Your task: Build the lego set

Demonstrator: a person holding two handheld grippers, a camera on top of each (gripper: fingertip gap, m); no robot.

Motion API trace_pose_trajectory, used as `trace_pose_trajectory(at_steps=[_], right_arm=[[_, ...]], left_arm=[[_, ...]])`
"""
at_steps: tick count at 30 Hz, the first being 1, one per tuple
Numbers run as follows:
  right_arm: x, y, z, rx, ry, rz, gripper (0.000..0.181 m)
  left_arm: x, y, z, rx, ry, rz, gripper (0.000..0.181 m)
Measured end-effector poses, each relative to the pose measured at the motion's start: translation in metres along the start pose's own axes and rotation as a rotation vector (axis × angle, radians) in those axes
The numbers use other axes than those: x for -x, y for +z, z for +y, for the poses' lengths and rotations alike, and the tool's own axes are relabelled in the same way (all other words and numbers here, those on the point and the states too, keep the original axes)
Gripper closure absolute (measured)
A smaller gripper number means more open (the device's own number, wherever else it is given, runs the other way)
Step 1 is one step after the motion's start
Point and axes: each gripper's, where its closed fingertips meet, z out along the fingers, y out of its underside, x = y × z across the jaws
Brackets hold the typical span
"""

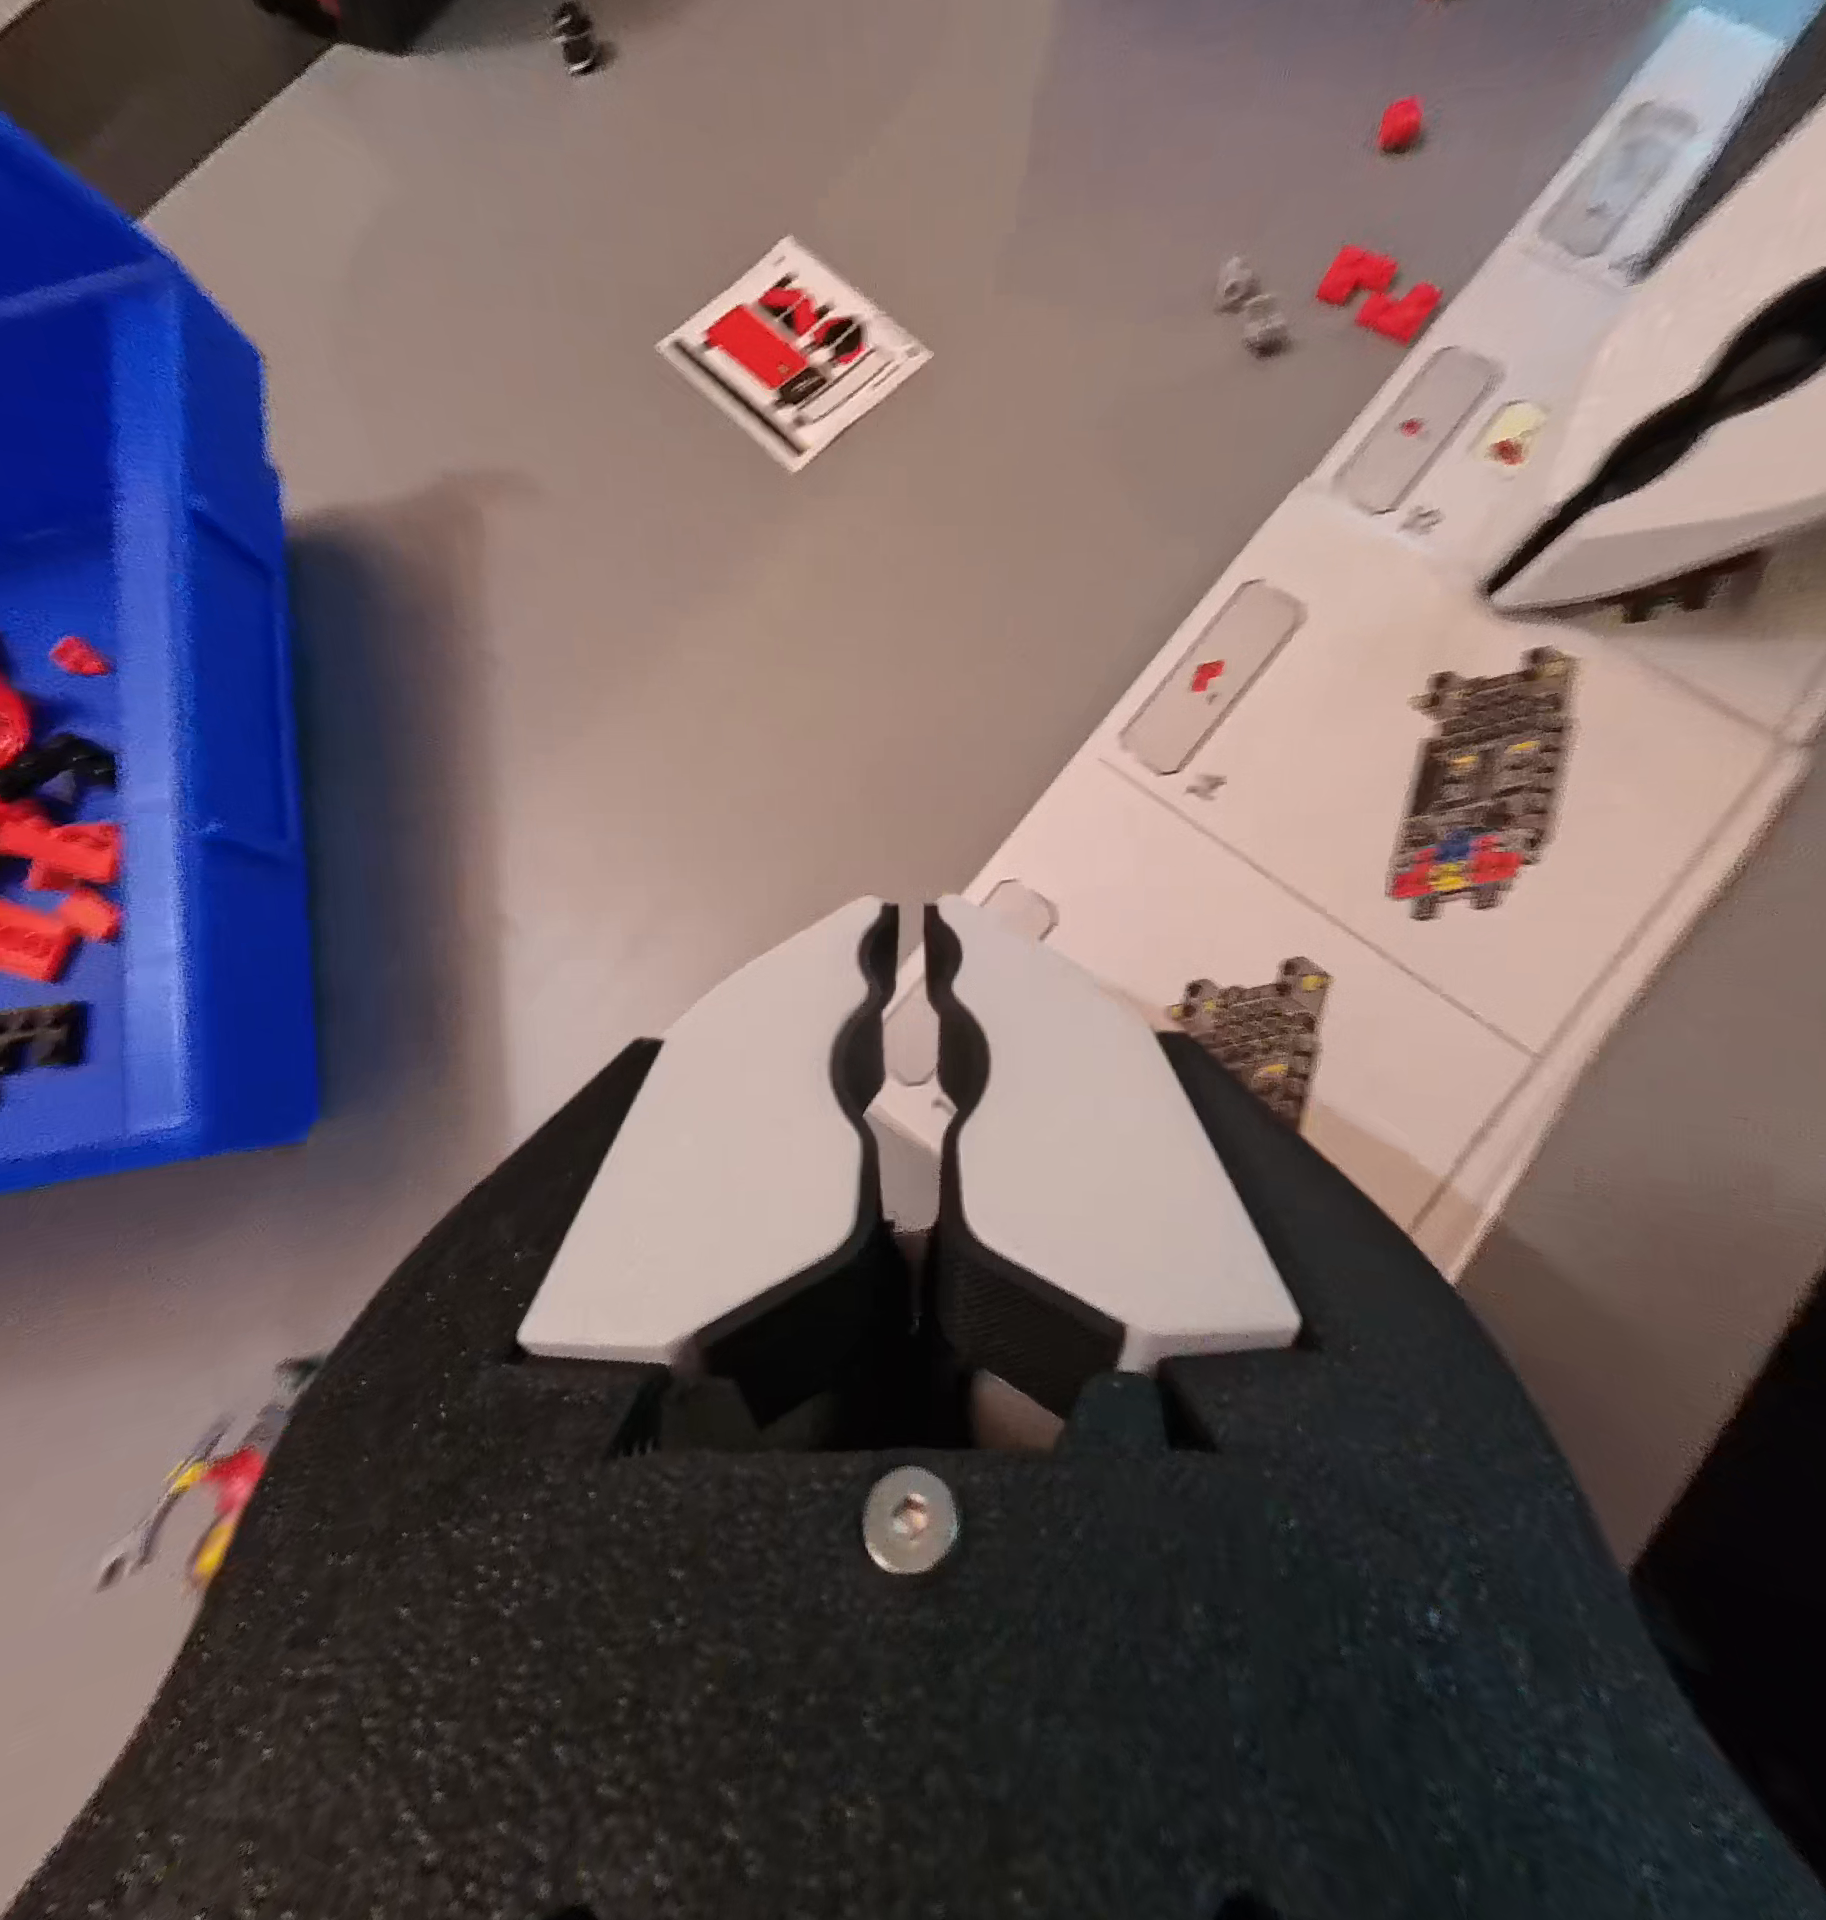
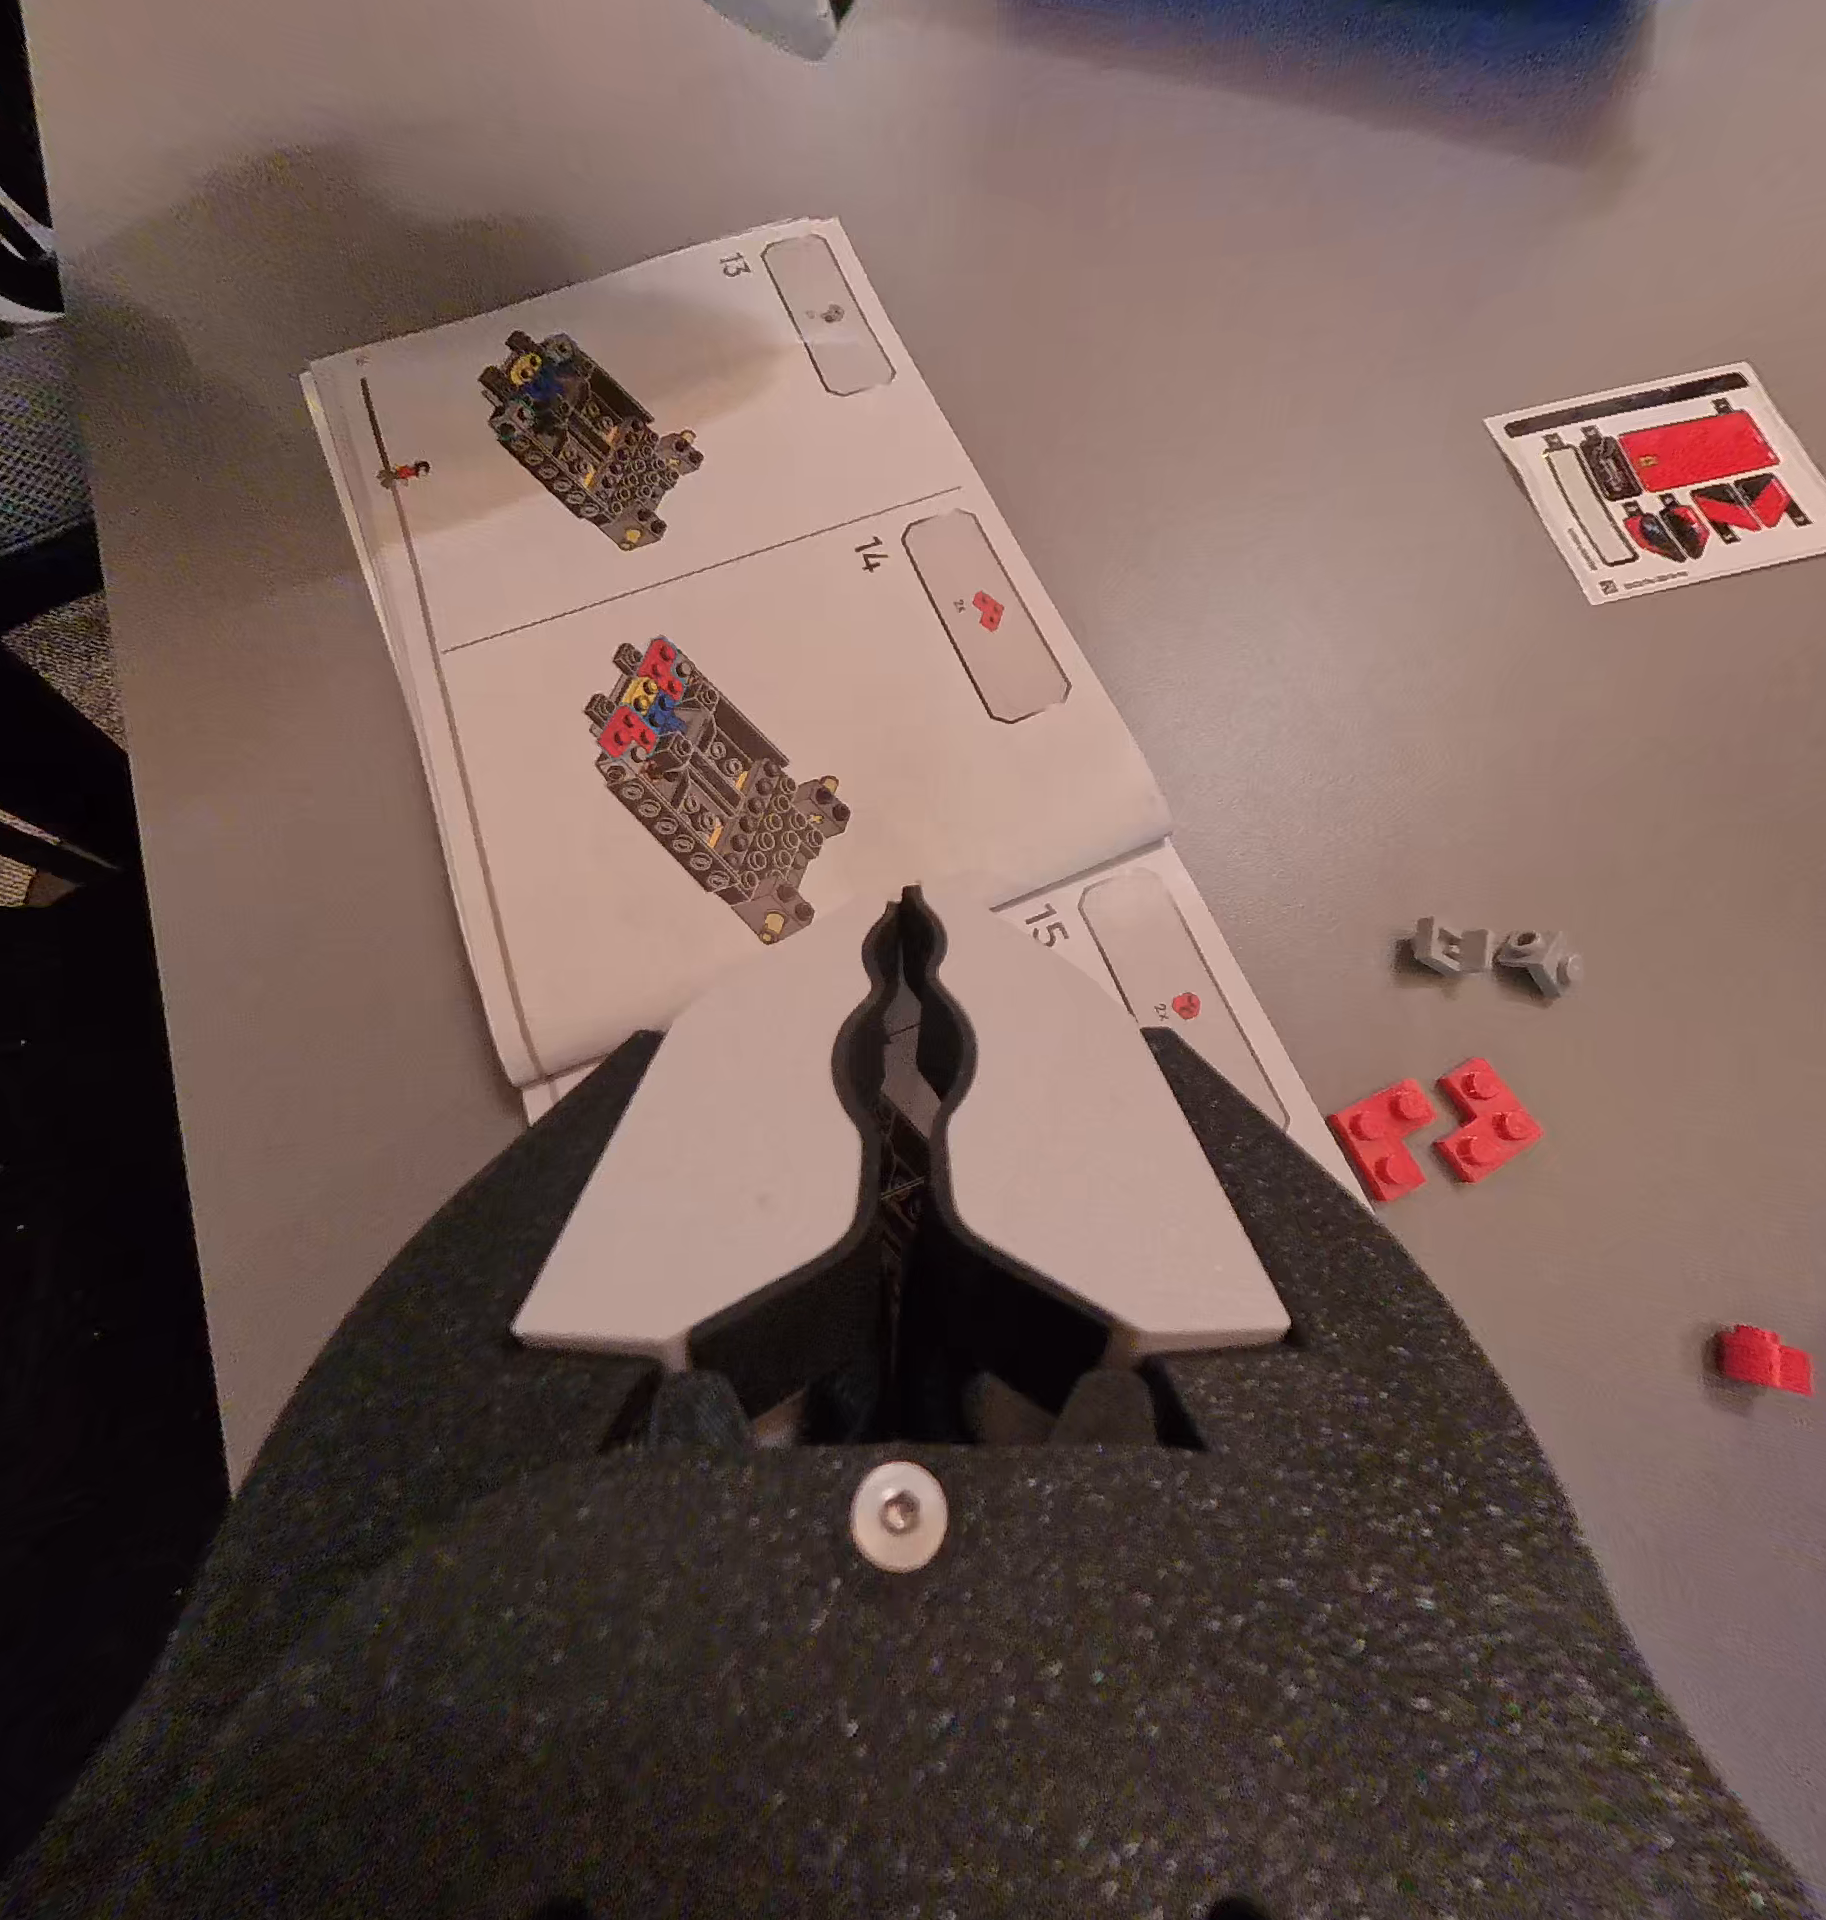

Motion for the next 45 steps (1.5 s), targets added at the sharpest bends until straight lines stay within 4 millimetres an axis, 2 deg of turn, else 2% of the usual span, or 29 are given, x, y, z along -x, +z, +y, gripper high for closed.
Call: trace_pose_trajectory(at_steps=[4, 7, 12, 15, 17, 19, 25, 30, 32, 33, 34, 36, 38, 40, 42, 43, 45], right_arm=[[0.000, 0.000, 0.000, 0.000, -0.003, 0.003, 0.181], [0.000, 0.000, 0.000, -0.002, -0.024, 0.021, 0.181], [0.000, -0.001, 0.000, -0.003, -0.065, 0.056, 0.181], [0.000, -0.001, -0.001, -0.004, -0.073, 0.063, 0.181], [0.000, -0.001, -0.001, -0.004, -0.072, 0.063, 0.181], [0.000, -0.001, -0.001, -0.004, -0.069, 0.060, 0.181], [0.000, -0.001, -0.001, -0.003, -0.049, 0.042, 0.181], [0.000, -0.001, -0.001, -0.003, -0.030, 0.026, 0.181], [0.000, -0.002, -0.001, -0.007, -0.026, 0.027, 0.180], [0.000, -0.004, -0.003, -0.023, -0.029, 0.028, 0.162], [0.002, -0.010, -0.007, -0.058, -0.035, 0.012, 0.131], [0.004, -0.041, -0.018, -0.133, -0.017, 0.011, 0.112], [-0.005, -0.088, -0.012, -0.130, -0.014, 0.087, 0.099], [-0.029, -0.138, 0.022, -0.002, -0.009, 0.261, 0.085], [-0.051, -0.181, 0.069, 0.142, 0.076, 0.406, 0.077], [-0.057, -0.194, 0.091, 0.188, 0.163, 0.437, 0.077], [-0.063, -0.202, 0.123, 0.214, 0.310, 0.454, 0.080]], left_arm=[[-0.020, -0.006, -0.012, -0.083, -0.033, 0.156, 0.177], [0.004, -0.009, -0.022, -0.147, -0.060, -0.002, 0.174], [0.033, -0.014, -0.015, -0.117, -0.040, -0.197, 0.175], [0.037, -0.017, -0.019, -0.163, -0.043, -0.209, 0.175], [0.031, -0.011, -0.014, -0.149, -0.082, -0.138, 0.175], [0.034, -0.005, -0.005, -0.106, -0.107, -0.139, 0.176], [0.031, 0.015, 0.021, 0.061, -0.037, -0.137, 0.176], [0.022, 0.032, 0.038, 0.094, -0.048, -0.021, 0.178], [0.022, 0.033, 0.034, 0.050, -0.090, 0.011, 0.179], [0.023, 0.033, 0.036, 0.057, -0.103, 0.008, 0.179], [0.022, 0.033, 0.035, 0.051, -0.108, 0.013, 0.179], [0.022, 0.033, 0.036, 0.050, -0.105, 0.012, 0.179], [0.022, 0.033, 0.036, 0.058, -0.104, 0.005, 0.179], [0.021, 0.033, 0.036, 0.070, -0.093, -0.005, 0.179], [0.019, 0.034, 0.035, 0.080, -0.089, -0.007, 0.179], [0.018, 0.035, 0.034, 0.084, -0.088, -0.006, 0.179], [0.015, 0.034, 0.030, 0.089, -0.072, -0.014, 0.179]])
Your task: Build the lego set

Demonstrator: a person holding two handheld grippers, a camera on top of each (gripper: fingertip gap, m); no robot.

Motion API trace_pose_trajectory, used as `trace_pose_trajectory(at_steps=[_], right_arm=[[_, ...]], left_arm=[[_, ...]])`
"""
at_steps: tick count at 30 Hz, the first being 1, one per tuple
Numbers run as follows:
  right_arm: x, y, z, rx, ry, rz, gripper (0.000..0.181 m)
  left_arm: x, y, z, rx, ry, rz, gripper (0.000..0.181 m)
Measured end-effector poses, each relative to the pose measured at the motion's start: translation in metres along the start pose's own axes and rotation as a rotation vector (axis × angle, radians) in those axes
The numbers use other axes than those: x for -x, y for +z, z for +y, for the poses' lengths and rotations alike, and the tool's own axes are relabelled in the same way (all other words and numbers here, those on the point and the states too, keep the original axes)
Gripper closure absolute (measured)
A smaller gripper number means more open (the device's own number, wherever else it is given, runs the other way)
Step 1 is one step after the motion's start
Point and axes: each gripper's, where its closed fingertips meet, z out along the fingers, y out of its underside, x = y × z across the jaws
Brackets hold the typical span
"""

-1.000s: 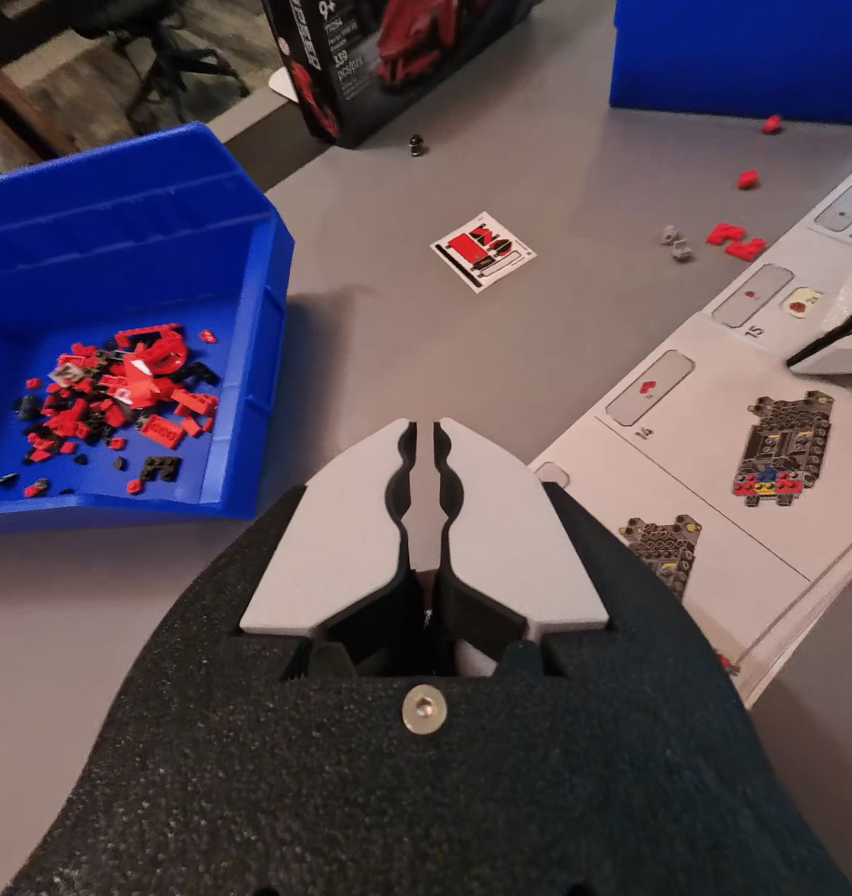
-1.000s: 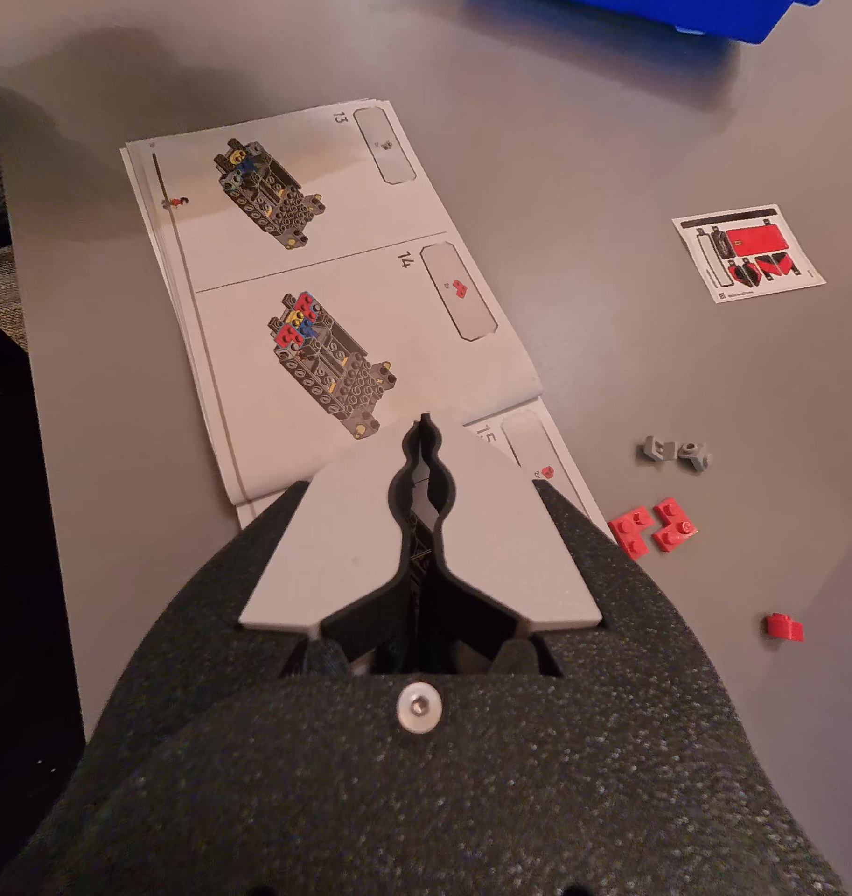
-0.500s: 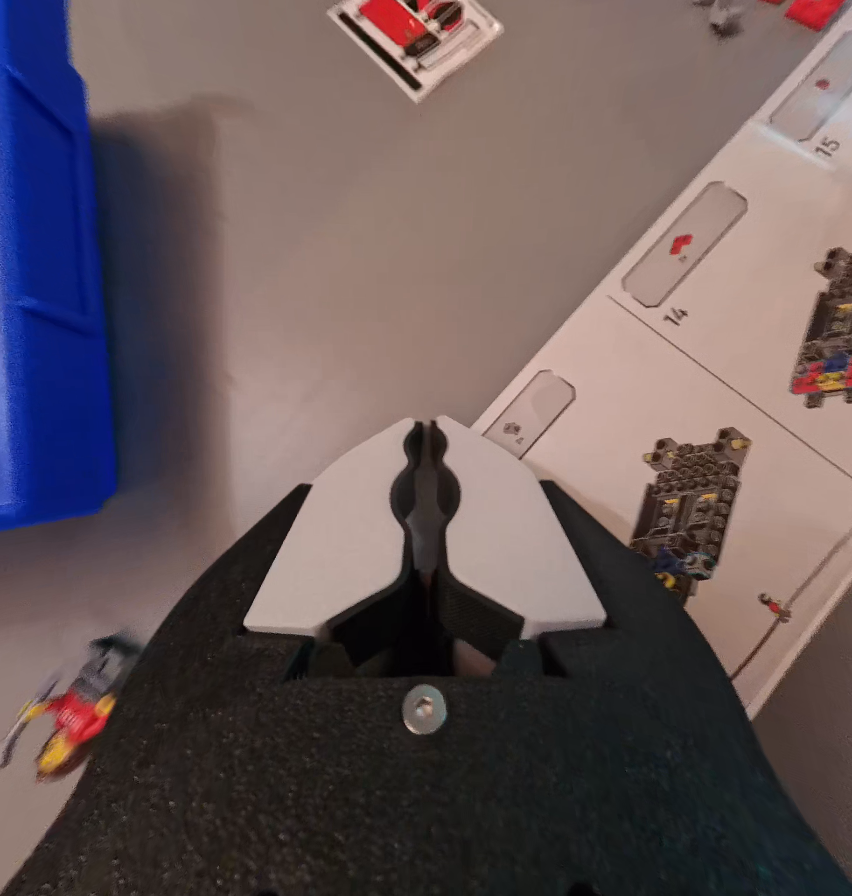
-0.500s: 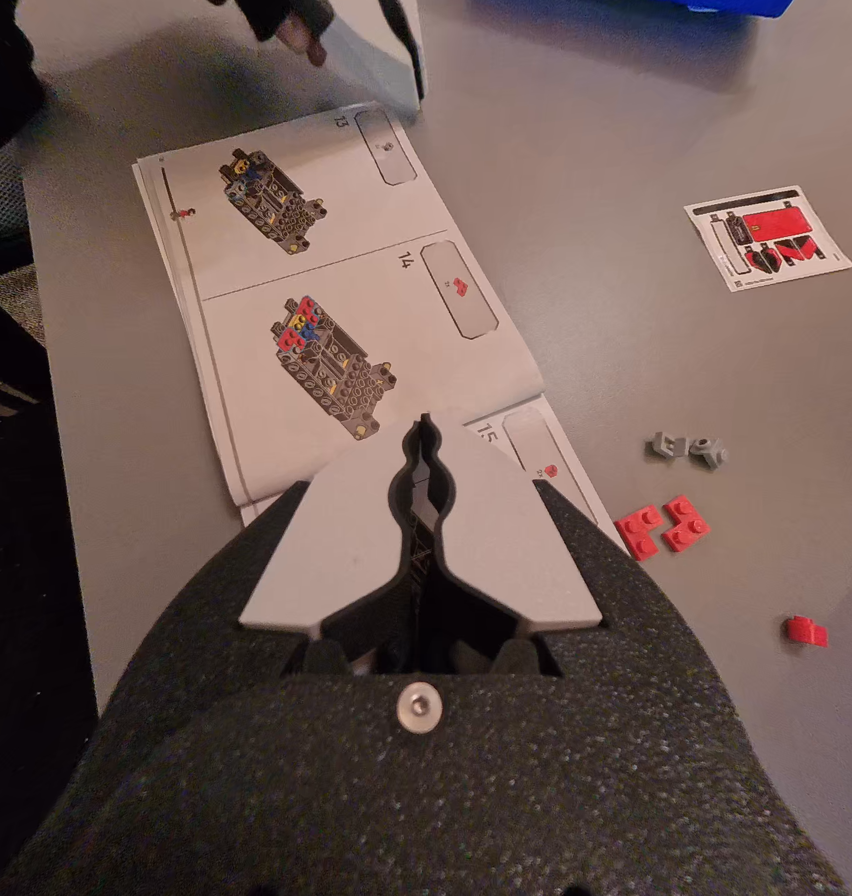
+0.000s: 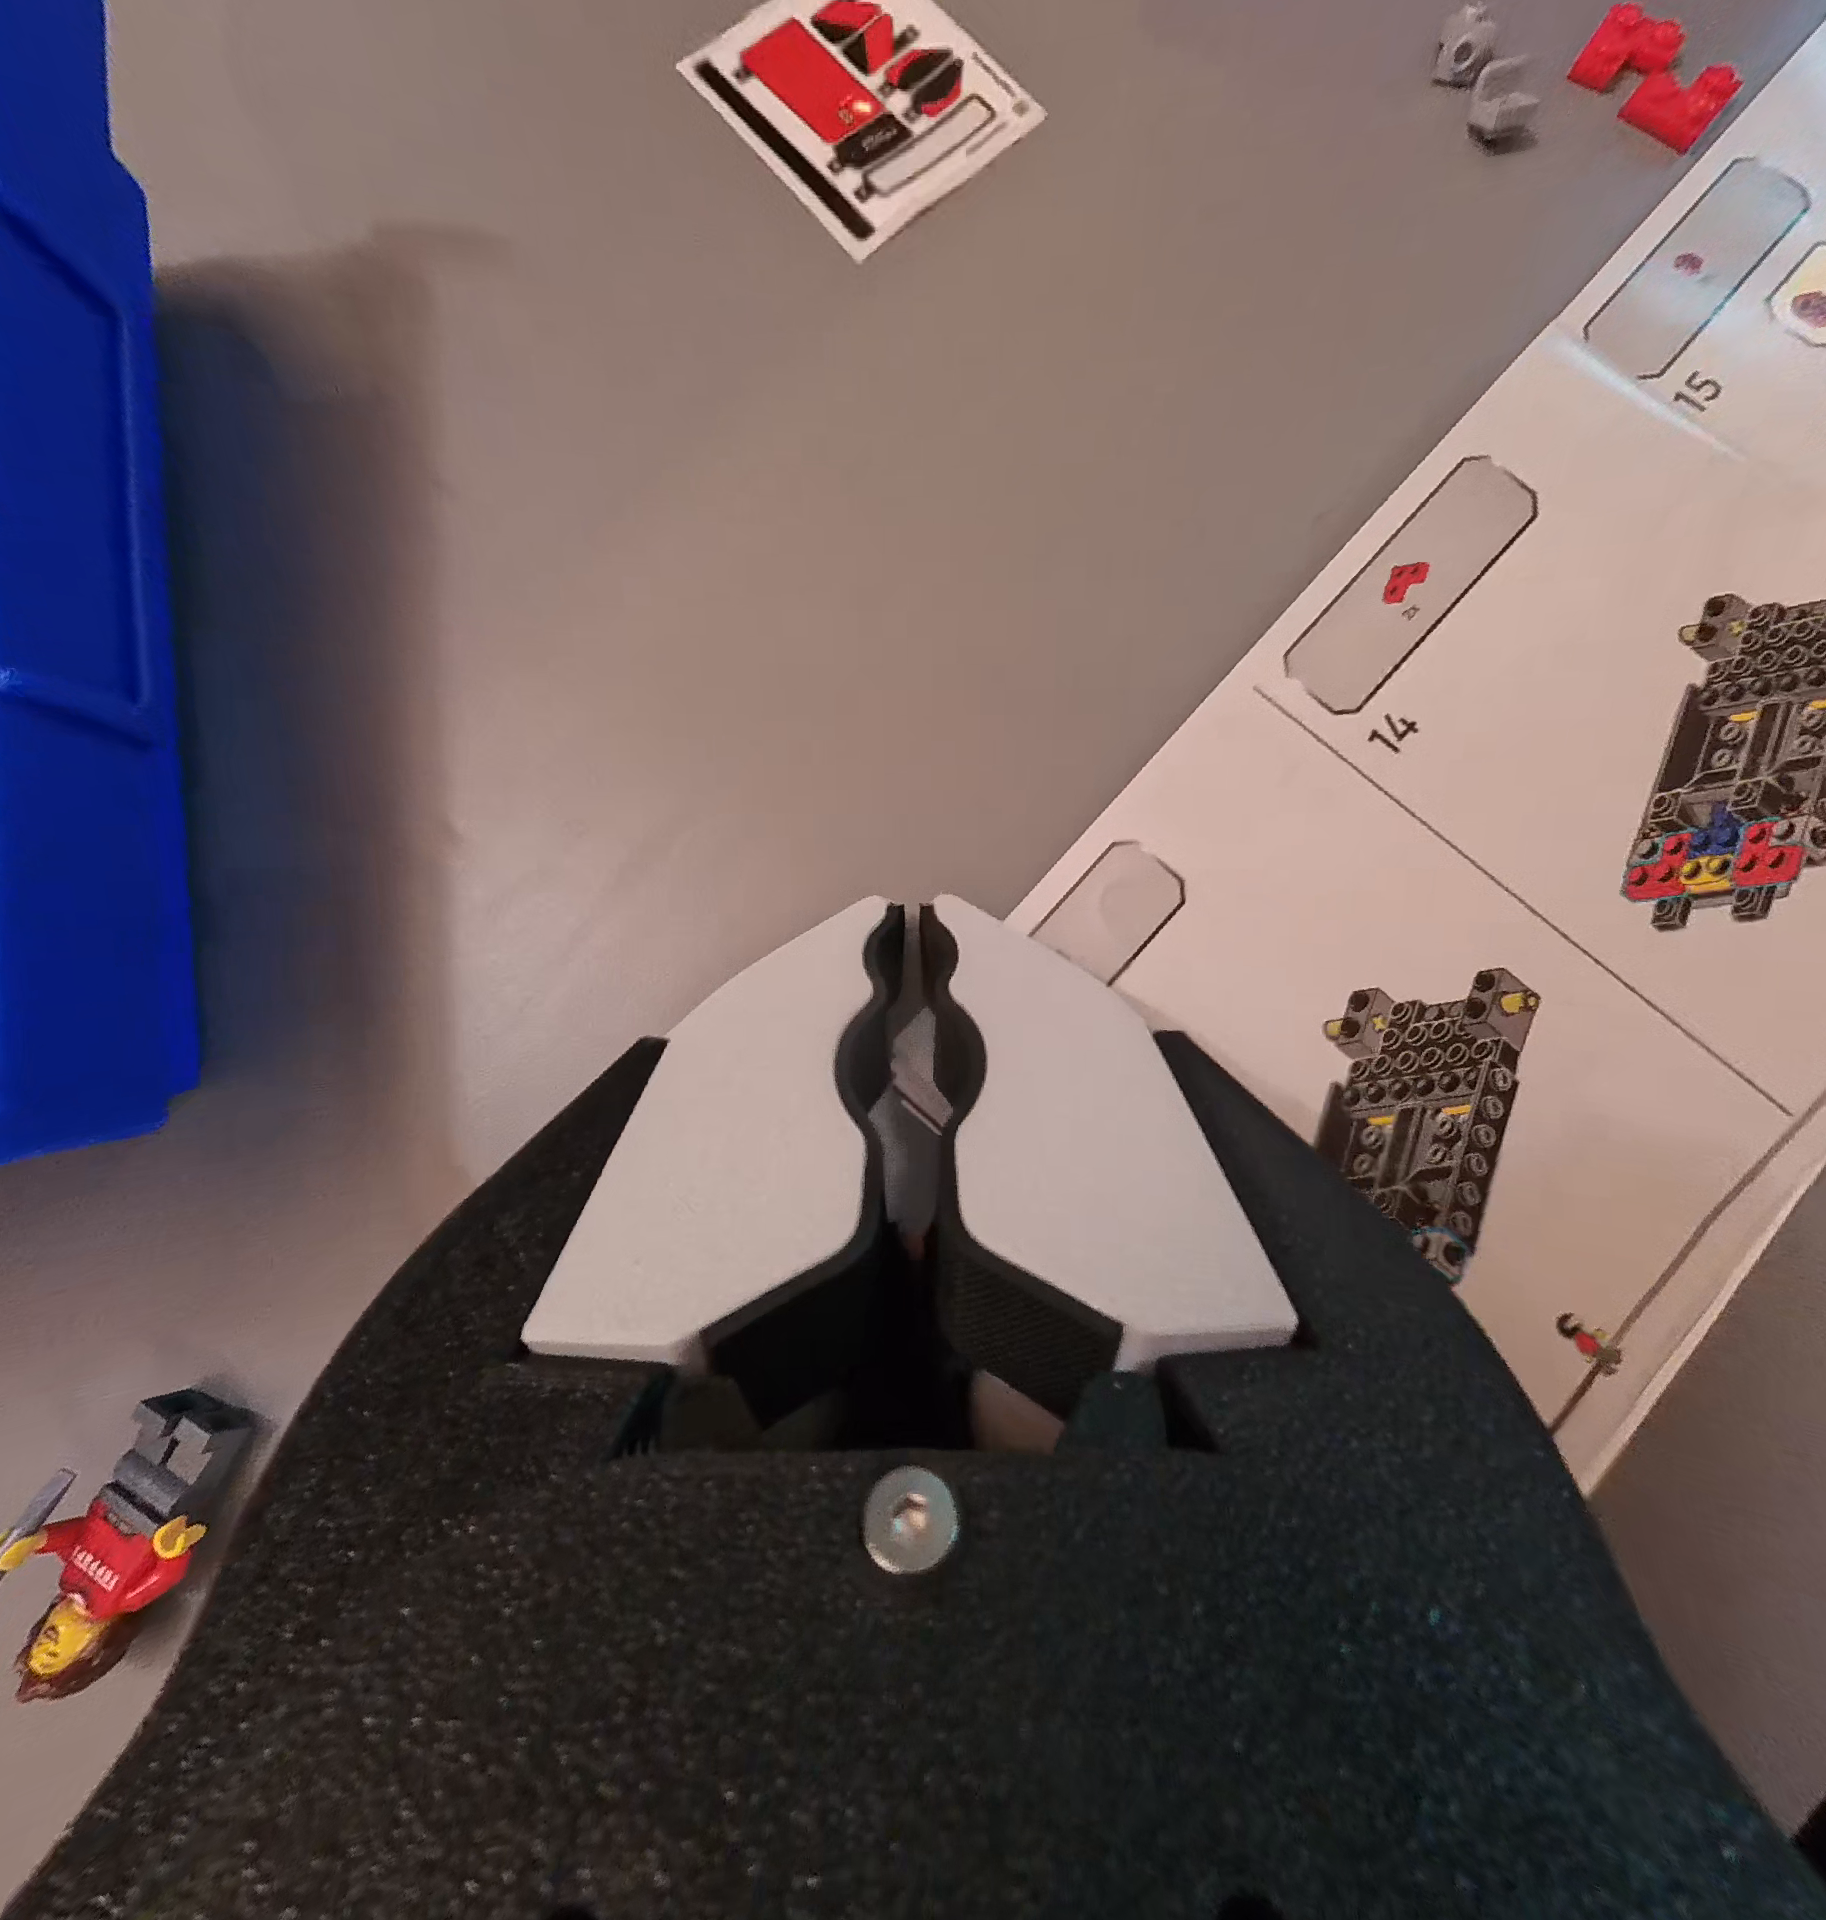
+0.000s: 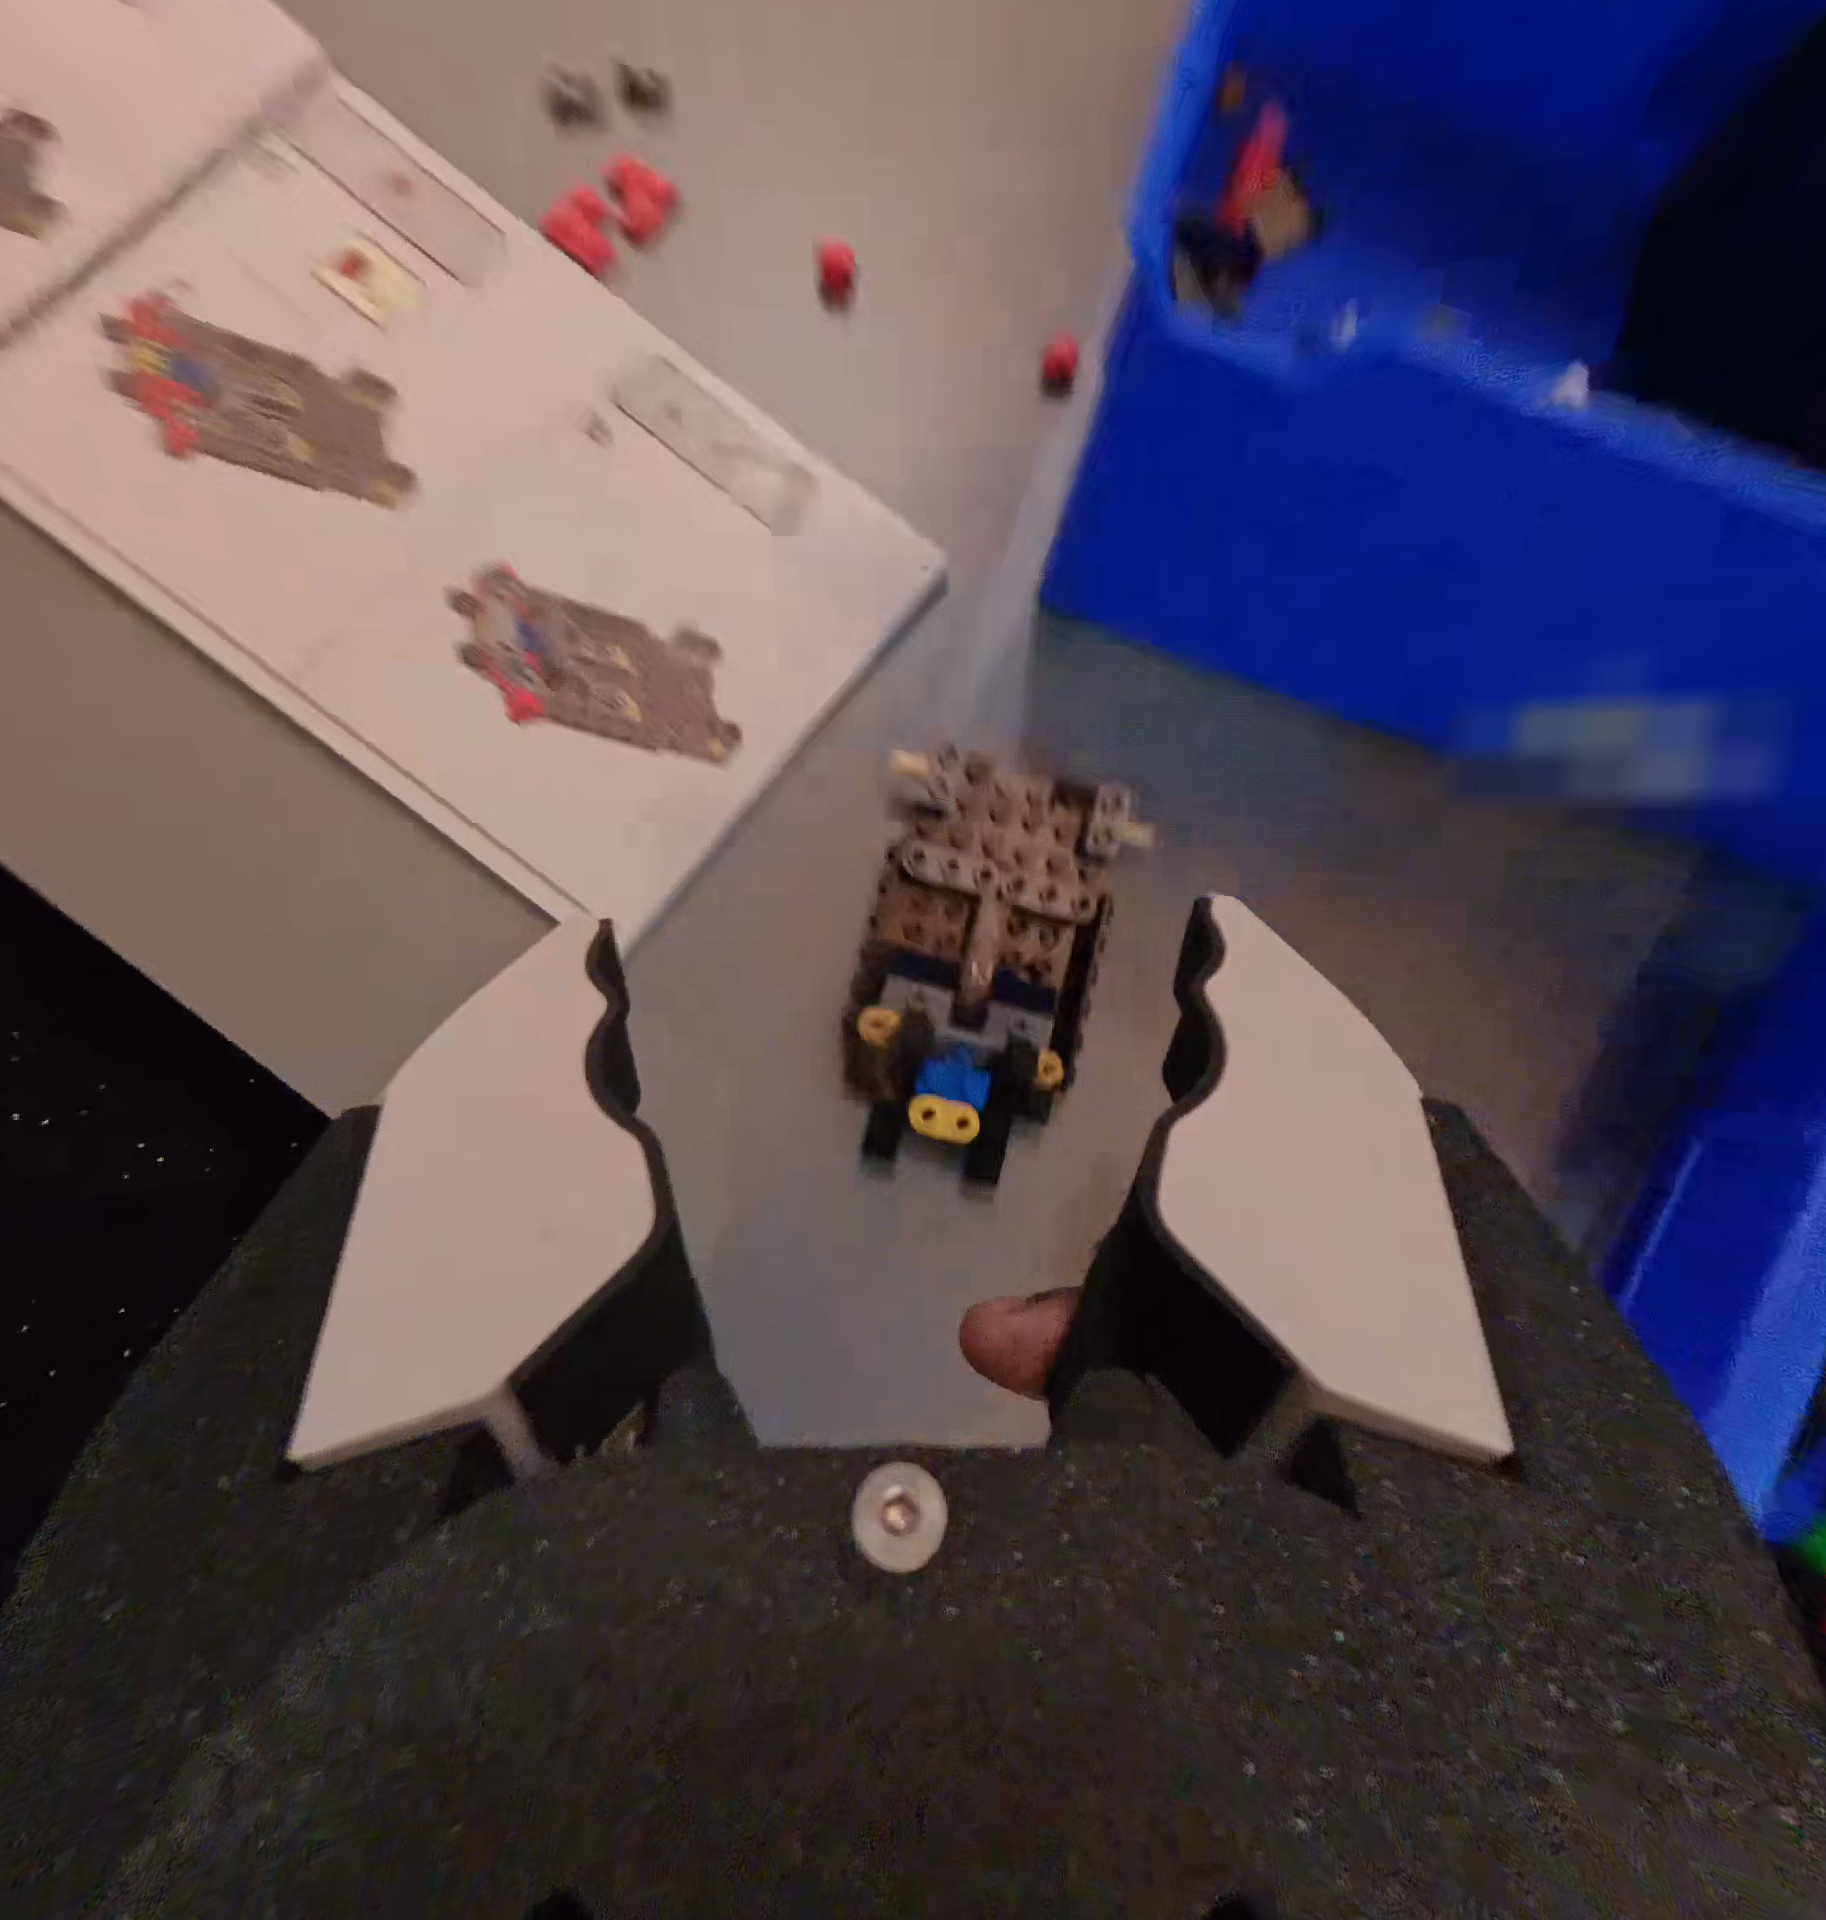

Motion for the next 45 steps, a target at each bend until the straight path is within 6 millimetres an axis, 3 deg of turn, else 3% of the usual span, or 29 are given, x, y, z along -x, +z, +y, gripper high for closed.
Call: trace_pose_trajectory(at_steps=[4, 8, 10, 14, 17, 21, 25, 29, 32, 37, 45], right_arm=[[-0.011, 0.025, 0.027, 0.088, 0.083, 0.023, 0.083], [-0.012, 0.037, 0.028, 0.107, 0.138, 0.007, 0.096], [-0.013, 0.036, 0.025, 0.097, 0.131, 0.006, 0.122], [-0.010, 0.030, 0.018, 0.072, 0.078, -0.012, 0.123], [0.014, 0.011, -0.020, -0.036, 0.007, -0.091, 0.123], [0.082, 0.007, -0.075, -0.124, -0.238, -0.281, 0.123], [0.155, 0.036, -0.112, -0.142, -0.506, -0.524, 0.123], [0.194, 0.079, -0.134, -0.063, -0.668, -0.612, 0.123], [0.209, 0.099, -0.139, 0.014, -0.749, -0.638, 0.123], [0.216, 0.117, -0.132, 0.119, -0.809, -0.633, 0.123], [0.217, 0.124, -0.128, 0.121, -0.803, -0.599, 0.123]], left_arm=[[-0.008, -0.010, -0.014, -0.039, 0.041, -0.007, 0.178], [-0.011, -0.024, -0.020, -0.063, 0.116, -0.033, 0.176], [-0.011, -0.029, -0.022, -0.078, 0.125, -0.034, 0.176], [-0.016, -0.035, -0.026, -0.123, 0.139, 0.010, 0.175], [-0.021, -0.042, -0.028, -0.149, 0.176, 0.036, 0.175], [-0.024, -0.045, -0.022, -0.124, 0.242, 0.044, 0.174], [-0.032, -0.041, -0.010, -0.069, 0.323, 0.079, 0.174], [-0.034, -0.036, 0.003, -0.015, 0.376, 0.102, 0.174], [-0.026, -0.031, 0.012, 0.021, 0.368, 0.085, 0.174], [-0.022, -0.027, 0.009, -0.031, 0.312, 0.107, 0.175], [-0.028, -0.029, 0.003, -0.115, 0.292, 0.173, 0.175]])
